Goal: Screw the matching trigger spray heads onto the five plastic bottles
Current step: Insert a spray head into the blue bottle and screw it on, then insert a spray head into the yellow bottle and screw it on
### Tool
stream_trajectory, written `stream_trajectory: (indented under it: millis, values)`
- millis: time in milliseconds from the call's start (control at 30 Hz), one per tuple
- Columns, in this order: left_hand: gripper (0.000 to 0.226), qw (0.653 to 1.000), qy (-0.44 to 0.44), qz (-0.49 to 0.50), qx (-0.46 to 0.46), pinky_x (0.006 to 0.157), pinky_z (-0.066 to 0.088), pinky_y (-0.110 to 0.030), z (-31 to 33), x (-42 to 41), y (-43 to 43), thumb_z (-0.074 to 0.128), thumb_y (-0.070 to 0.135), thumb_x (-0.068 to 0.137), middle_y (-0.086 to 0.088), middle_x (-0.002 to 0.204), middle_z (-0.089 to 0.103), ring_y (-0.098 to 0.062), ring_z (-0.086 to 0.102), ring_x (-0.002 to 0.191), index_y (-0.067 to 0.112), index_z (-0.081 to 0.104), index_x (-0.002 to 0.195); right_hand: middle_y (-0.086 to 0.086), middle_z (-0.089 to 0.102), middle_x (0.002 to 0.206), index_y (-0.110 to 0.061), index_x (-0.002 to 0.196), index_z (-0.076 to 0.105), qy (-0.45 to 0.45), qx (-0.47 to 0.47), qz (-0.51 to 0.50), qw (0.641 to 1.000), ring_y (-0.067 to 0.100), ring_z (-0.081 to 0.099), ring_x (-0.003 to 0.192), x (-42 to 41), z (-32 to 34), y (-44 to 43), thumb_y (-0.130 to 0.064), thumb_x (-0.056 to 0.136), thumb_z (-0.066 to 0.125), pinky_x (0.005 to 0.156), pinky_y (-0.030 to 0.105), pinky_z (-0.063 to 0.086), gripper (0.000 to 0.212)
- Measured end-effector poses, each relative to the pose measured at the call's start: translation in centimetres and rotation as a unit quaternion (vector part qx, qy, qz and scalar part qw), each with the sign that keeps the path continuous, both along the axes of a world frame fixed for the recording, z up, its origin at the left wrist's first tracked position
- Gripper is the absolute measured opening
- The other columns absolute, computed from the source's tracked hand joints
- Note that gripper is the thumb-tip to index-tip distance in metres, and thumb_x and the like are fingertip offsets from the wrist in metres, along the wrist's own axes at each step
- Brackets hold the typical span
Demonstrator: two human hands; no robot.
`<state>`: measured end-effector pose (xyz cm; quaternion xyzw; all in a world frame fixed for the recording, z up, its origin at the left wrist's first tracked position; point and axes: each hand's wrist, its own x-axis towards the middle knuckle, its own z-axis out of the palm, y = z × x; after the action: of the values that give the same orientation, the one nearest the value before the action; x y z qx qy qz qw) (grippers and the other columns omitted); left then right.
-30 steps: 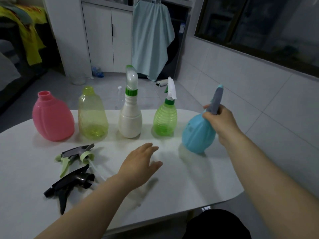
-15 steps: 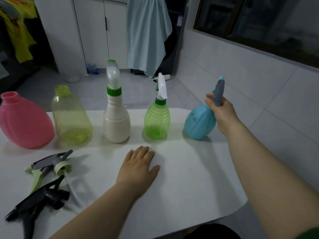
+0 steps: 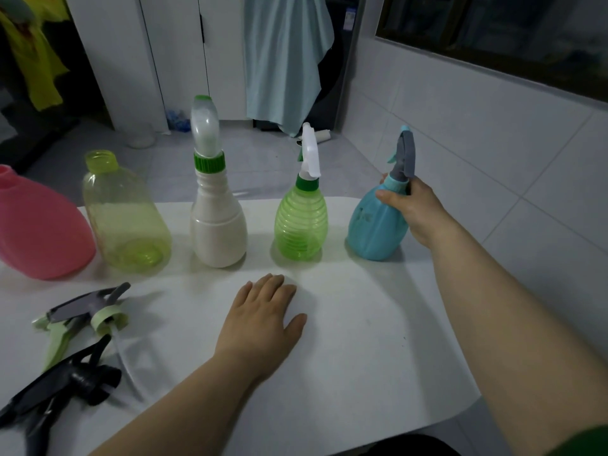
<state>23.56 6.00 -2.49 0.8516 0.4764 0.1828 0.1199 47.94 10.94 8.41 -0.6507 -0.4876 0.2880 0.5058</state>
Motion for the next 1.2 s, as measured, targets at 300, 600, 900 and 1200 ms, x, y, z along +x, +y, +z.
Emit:
stream_trajectory:
  millis: [300,600,900,1200]
  values:
    - [0.052,1.000,-0.005,-0.001,-0.022,0.111,0.000,-0.028,0.1,0.2,0.1,0.038,0.046,0.086,0.002,0.149,0.023,-0.012,0.014,0.137,0.023,0.030,0.131,0.010,0.035,0.144,-0.014,0.135,0.027,-0.019,-0.034,-0.058,0.998,0.023,0.035,0.130,0.8,-0.6,-2.1,-0.031,0.081,0.058,0.099,0.031,0.030,0.064]
    - [0.041,0.979,-0.075,-0.033,-0.189,0.102,0.031,-0.025,3.4,-1.8,0.3,0.056,0.032,0.082,-0.006,0.133,0.048,-0.019,0.045,0.121,0.015,0.049,0.119,0.012,0.056,0.125,-0.007,0.116,0.053,-0.146,0.011,-0.203,0.968,0.014,0.048,0.096,-0.4,0.4,-8.9,-0.020,0.083,0.055,0.082,0.024,0.033,0.035]
    - [0.021,0.974,-0.193,-0.029,-0.113,0.072,0.031,0.002,7.7,-10.7,-4.6,0.054,0.035,0.082,0.025,0.103,0.048,-0.001,0.049,0.094,0.042,0.052,0.102,0.008,0.058,0.093,-0.004,0.099,0.061,-0.156,-0.011,-0.038,0.987,0.015,0.051,0.082,-9.4,1.7,-9.7,-0.009,0.082,0.056,0.070,0.014,0.038,0.019]
    - [0.021,0.949,-0.233,0.210,0.013,0.075,0.035,-0.026,6.7,-22.2,-5.2,0.056,0.008,0.081,0.000,0.104,0.062,-0.020,0.054,0.092,0.017,0.063,0.098,-0.007,0.057,0.084,-0.015,0.097,0.062,-0.269,-0.099,0.186,0.940,0.003,0.048,0.068,-19.3,-0.2,-7.2,-0.022,0.080,0.059,0.061,0.018,0.039,0.018]
